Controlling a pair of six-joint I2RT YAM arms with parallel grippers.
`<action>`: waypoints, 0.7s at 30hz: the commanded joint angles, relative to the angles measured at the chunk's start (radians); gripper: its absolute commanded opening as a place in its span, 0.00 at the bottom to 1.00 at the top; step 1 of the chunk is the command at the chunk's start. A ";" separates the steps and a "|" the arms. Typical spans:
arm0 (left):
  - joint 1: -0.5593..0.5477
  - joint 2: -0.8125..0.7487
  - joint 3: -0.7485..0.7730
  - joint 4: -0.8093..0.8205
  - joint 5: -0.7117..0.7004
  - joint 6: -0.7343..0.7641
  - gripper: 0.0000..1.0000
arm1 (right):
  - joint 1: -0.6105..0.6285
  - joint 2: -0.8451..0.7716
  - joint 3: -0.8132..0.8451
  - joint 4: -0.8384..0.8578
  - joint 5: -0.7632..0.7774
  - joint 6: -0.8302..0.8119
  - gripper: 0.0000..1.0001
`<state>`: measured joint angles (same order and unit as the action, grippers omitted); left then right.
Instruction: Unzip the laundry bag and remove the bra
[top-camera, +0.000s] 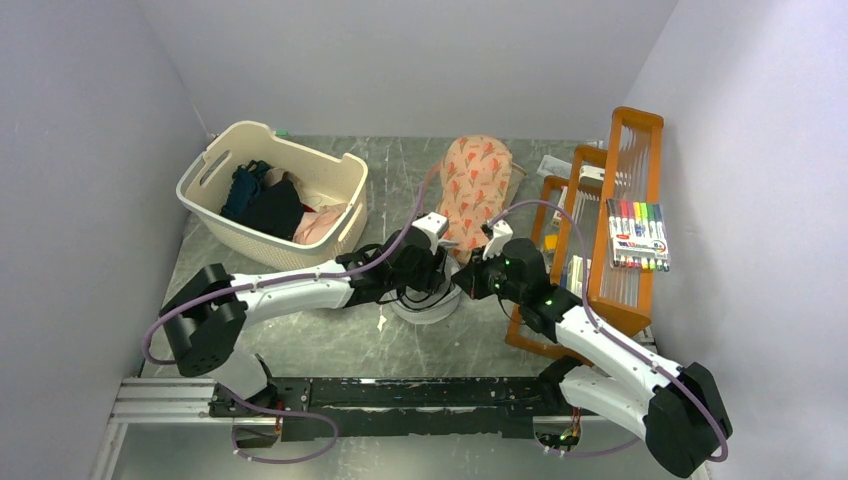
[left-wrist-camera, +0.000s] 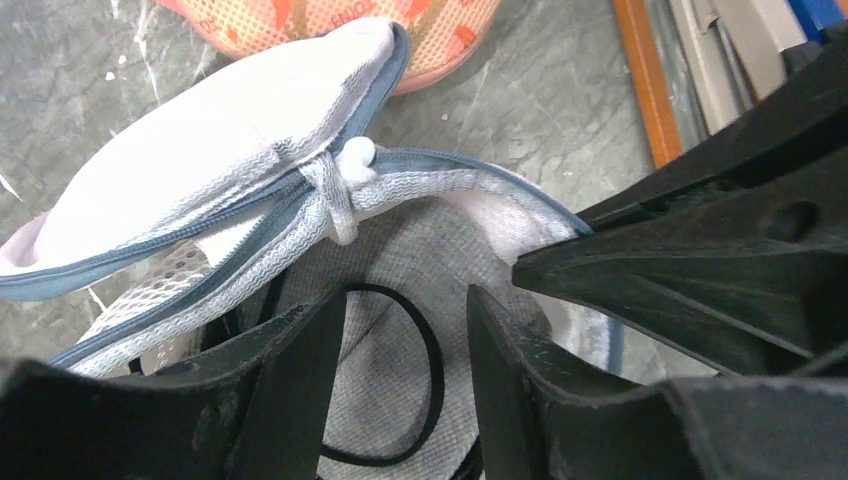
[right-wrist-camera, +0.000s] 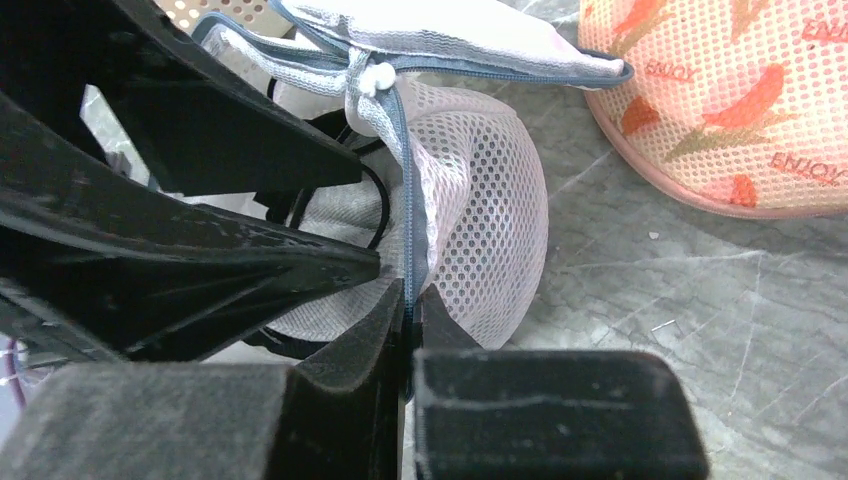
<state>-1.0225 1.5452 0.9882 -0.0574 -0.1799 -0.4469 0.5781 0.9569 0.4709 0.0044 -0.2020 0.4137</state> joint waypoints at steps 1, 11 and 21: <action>0.004 0.043 0.044 0.051 0.019 -0.007 0.61 | 0.005 -0.024 -0.017 0.041 0.021 0.028 0.00; 0.004 0.059 0.021 0.144 0.099 0.020 0.68 | 0.006 -0.016 -0.025 0.062 0.016 0.041 0.00; -0.003 0.087 0.025 0.182 0.117 0.016 0.57 | 0.006 -0.010 -0.017 0.053 0.025 0.035 0.00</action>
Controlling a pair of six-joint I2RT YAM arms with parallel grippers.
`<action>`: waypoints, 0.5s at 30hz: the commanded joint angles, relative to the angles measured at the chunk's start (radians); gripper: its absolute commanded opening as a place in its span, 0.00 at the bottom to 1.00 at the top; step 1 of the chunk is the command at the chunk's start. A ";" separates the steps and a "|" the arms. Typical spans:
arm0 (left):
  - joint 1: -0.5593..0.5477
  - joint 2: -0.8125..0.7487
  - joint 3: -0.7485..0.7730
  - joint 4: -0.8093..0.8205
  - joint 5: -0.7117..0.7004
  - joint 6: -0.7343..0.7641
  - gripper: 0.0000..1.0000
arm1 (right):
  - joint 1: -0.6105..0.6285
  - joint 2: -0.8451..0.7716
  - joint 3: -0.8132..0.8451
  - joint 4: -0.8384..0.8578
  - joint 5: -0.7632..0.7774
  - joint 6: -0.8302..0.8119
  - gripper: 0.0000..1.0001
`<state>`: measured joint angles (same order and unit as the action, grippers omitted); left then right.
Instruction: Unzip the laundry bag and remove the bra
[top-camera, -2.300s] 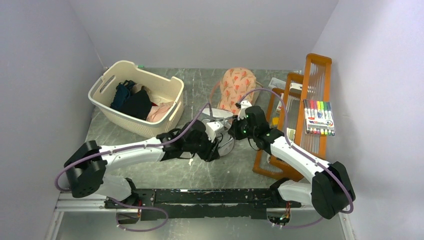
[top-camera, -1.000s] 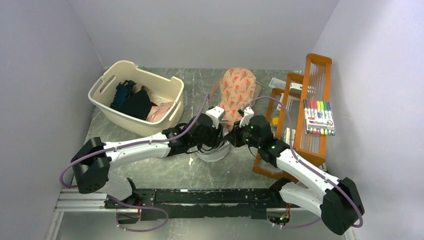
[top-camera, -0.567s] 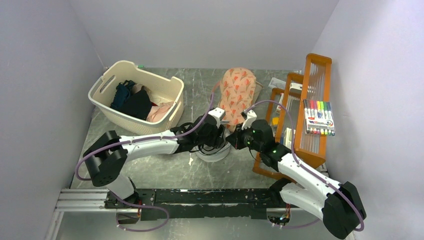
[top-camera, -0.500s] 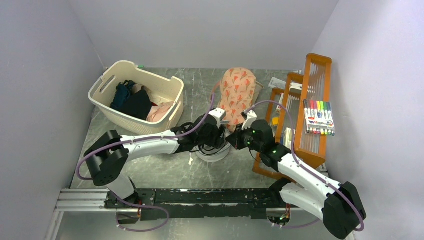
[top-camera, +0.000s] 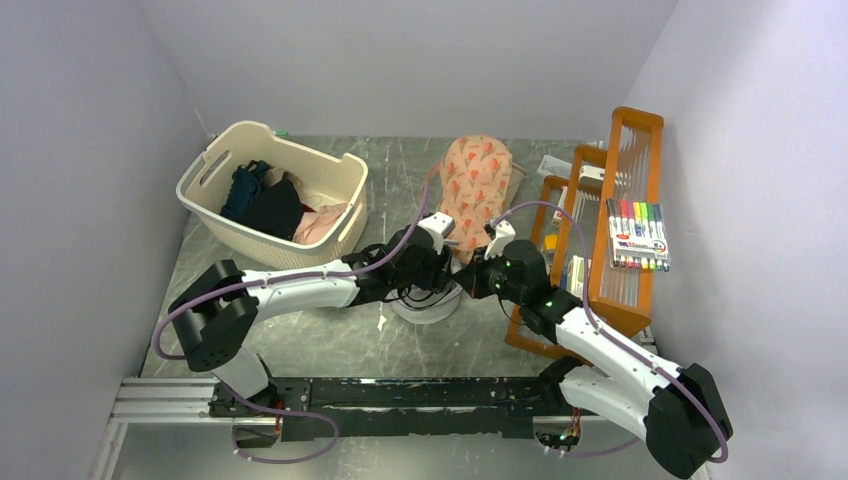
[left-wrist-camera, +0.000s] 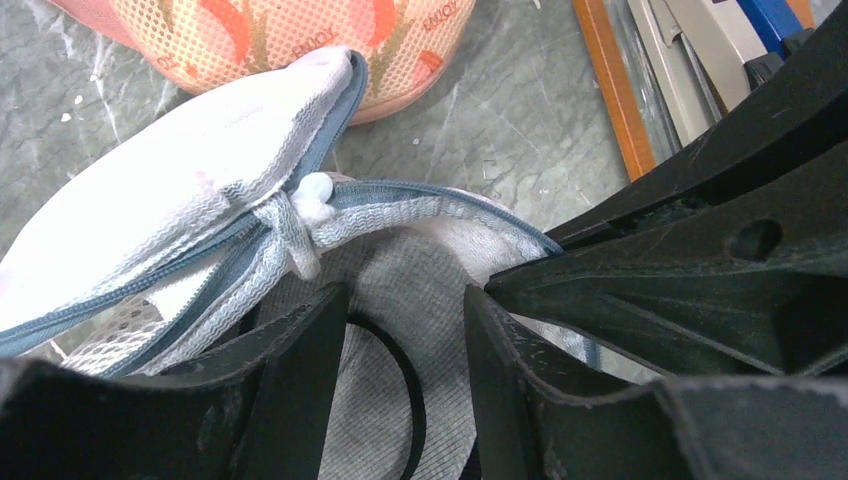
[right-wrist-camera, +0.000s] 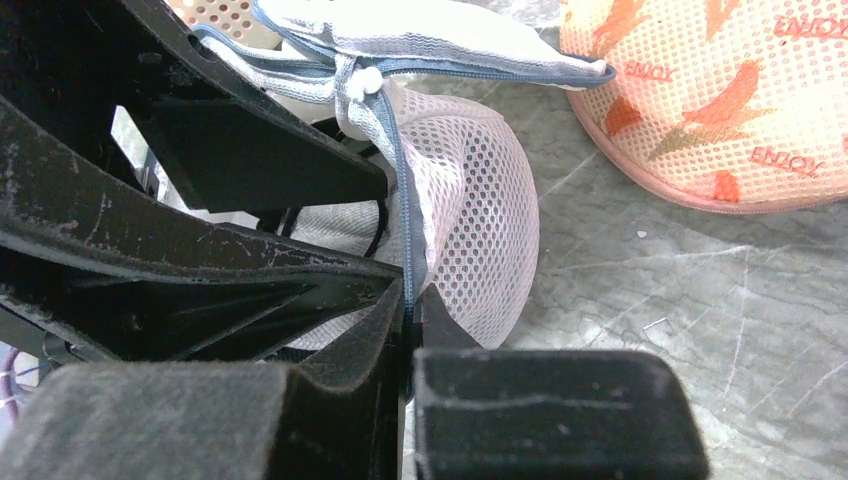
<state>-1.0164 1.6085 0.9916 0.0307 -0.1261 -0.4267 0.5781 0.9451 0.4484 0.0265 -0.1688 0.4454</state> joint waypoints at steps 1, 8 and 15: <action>-0.008 0.032 0.019 0.107 0.077 -0.009 0.58 | 0.006 0.005 0.004 0.034 -0.011 0.005 0.00; -0.008 0.072 0.039 0.097 0.075 0.000 0.47 | 0.007 0.013 0.006 0.046 -0.019 0.011 0.00; -0.008 -0.013 0.008 0.078 0.081 0.010 0.10 | 0.008 0.022 0.004 0.046 0.007 0.022 0.00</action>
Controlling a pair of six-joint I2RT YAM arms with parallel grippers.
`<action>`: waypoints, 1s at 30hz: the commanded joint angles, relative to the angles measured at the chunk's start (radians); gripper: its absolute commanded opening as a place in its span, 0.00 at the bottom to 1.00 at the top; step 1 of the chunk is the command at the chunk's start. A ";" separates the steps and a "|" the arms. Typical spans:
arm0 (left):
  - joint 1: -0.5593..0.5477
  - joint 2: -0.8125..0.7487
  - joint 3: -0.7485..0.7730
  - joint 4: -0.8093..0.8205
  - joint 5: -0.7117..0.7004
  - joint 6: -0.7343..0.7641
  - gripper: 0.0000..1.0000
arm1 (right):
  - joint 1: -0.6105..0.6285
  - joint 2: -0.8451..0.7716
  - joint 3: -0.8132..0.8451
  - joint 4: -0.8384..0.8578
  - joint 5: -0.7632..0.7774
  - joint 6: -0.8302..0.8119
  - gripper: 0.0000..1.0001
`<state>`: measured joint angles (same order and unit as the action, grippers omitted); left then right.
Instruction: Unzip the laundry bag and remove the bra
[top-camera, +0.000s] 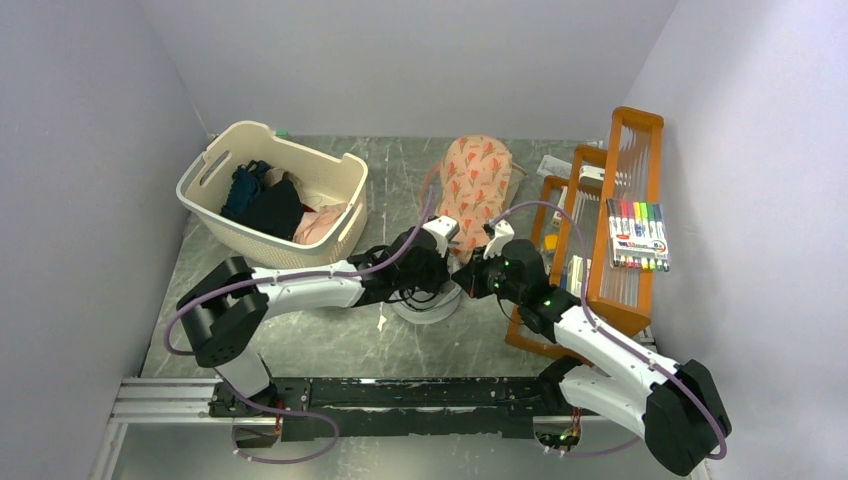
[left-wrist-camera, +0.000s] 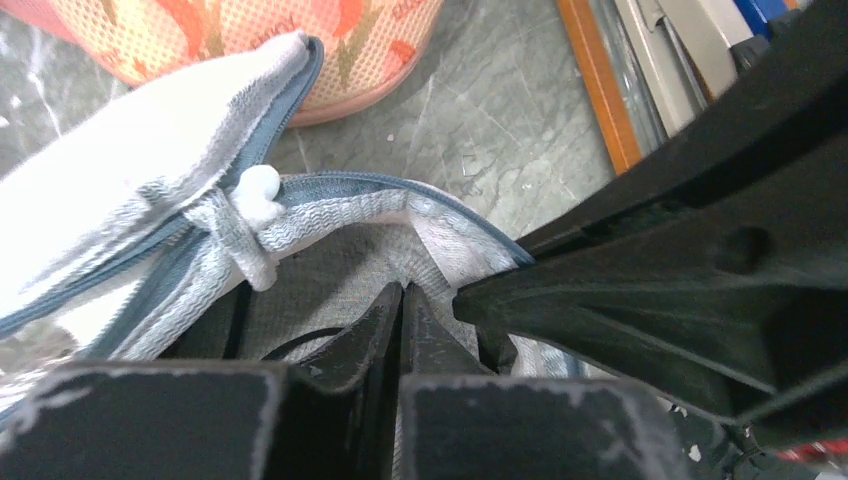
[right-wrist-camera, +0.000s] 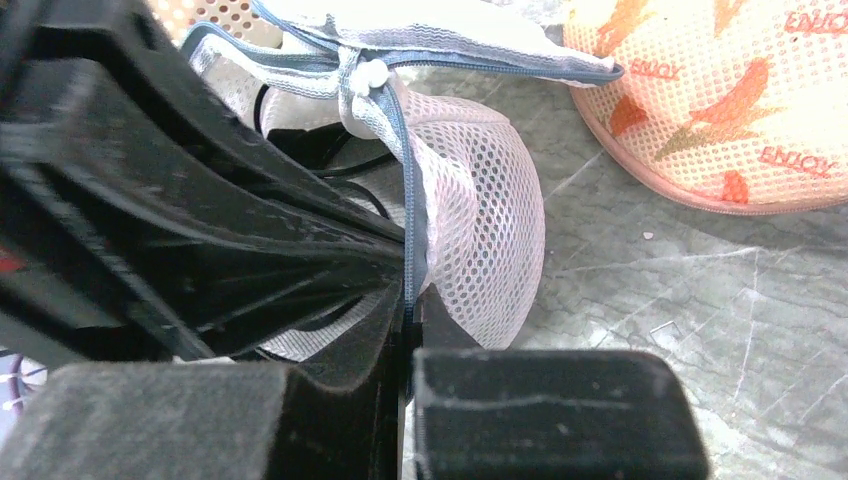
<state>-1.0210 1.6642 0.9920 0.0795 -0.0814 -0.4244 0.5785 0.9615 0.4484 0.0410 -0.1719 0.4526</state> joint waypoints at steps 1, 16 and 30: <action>-0.004 -0.086 0.005 0.021 0.042 0.008 0.07 | 0.007 0.008 0.003 0.034 0.011 0.020 0.00; -0.002 -0.348 -0.049 0.044 0.028 0.039 0.07 | 0.007 0.028 -0.009 0.080 -0.005 0.089 0.00; -0.002 -0.551 -0.040 0.077 0.109 0.121 0.07 | 0.007 0.027 -0.023 0.078 0.020 0.092 0.00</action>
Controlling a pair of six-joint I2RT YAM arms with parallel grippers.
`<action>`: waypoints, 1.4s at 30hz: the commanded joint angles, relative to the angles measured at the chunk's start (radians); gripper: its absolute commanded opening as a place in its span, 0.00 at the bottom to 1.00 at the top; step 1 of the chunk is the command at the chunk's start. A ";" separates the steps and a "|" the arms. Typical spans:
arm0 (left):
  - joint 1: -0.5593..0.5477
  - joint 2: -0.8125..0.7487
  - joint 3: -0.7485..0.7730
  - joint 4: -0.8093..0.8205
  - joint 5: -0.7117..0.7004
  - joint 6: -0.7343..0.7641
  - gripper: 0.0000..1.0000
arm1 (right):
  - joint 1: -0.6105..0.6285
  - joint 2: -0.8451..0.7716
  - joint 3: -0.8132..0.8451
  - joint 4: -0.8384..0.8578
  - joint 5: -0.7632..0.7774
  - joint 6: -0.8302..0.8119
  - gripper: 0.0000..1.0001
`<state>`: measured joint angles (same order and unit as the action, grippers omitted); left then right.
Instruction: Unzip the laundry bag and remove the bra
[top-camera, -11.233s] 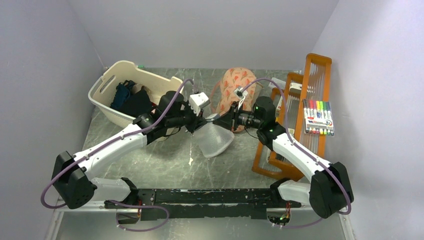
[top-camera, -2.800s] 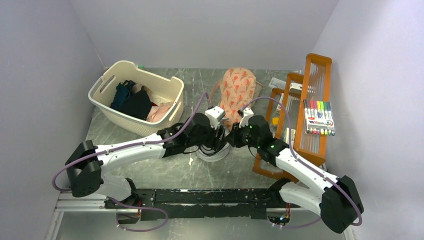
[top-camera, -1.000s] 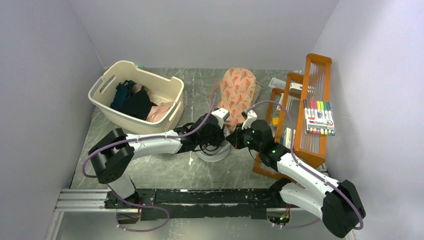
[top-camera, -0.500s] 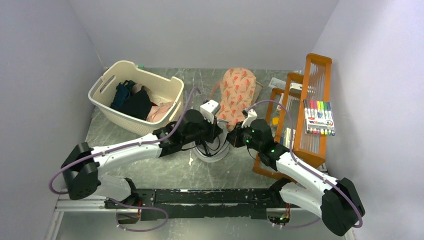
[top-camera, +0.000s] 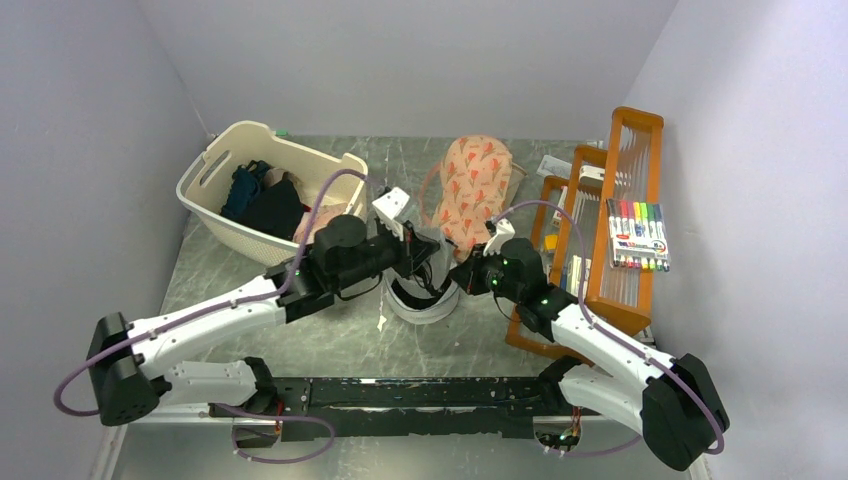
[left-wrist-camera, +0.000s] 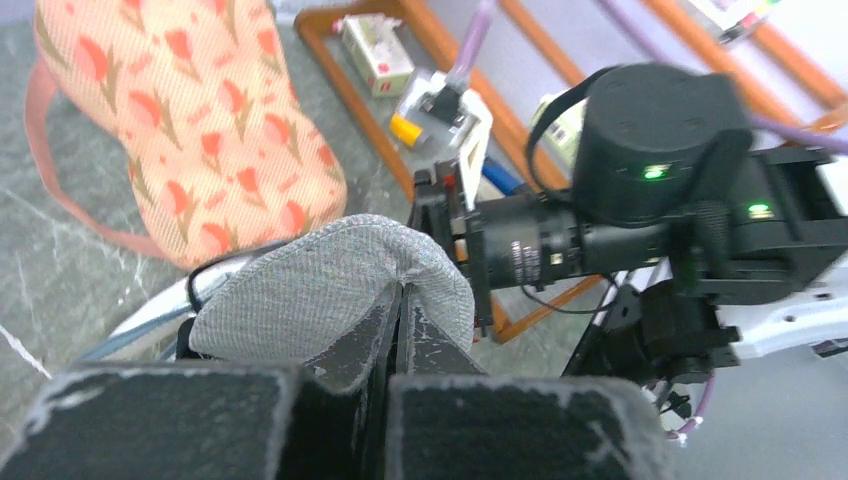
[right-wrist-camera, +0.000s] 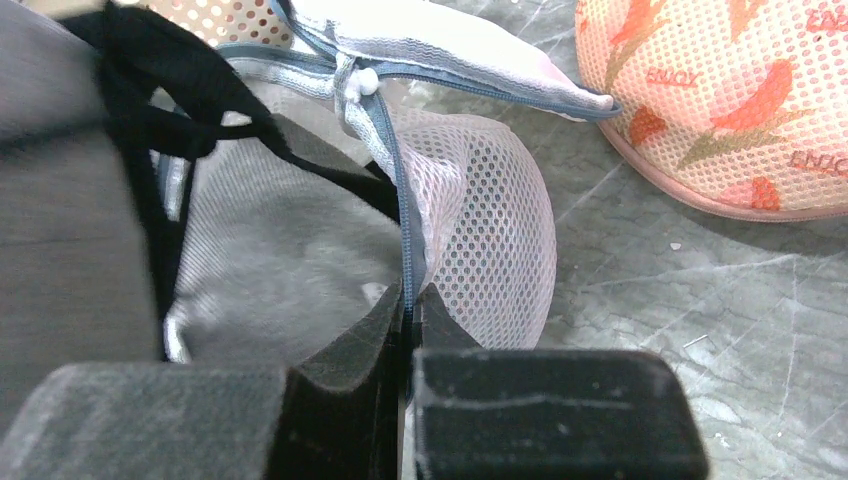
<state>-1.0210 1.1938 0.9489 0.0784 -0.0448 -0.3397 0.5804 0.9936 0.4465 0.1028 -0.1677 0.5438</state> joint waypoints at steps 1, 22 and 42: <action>-0.001 -0.098 0.003 0.094 0.087 0.039 0.07 | 0.005 -0.004 -0.023 0.019 0.015 0.001 0.00; 0.009 -0.101 0.297 0.194 -0.194 0.388 0.07 | 0.006 -0.003 -0.013 0.030 -0.012 -0.011 0.00; 0.570 0.001 0.381 -0.266 -0.427 0.253 0.07 | 0.006 -0.004 -0.013 0.026 -0.011 -0.023 0.00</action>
<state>-0.5869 1.1362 1.3209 -0.0452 -0.5465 -0.0124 0.5808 0.9909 0.4309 0.1120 -0.1757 0.5346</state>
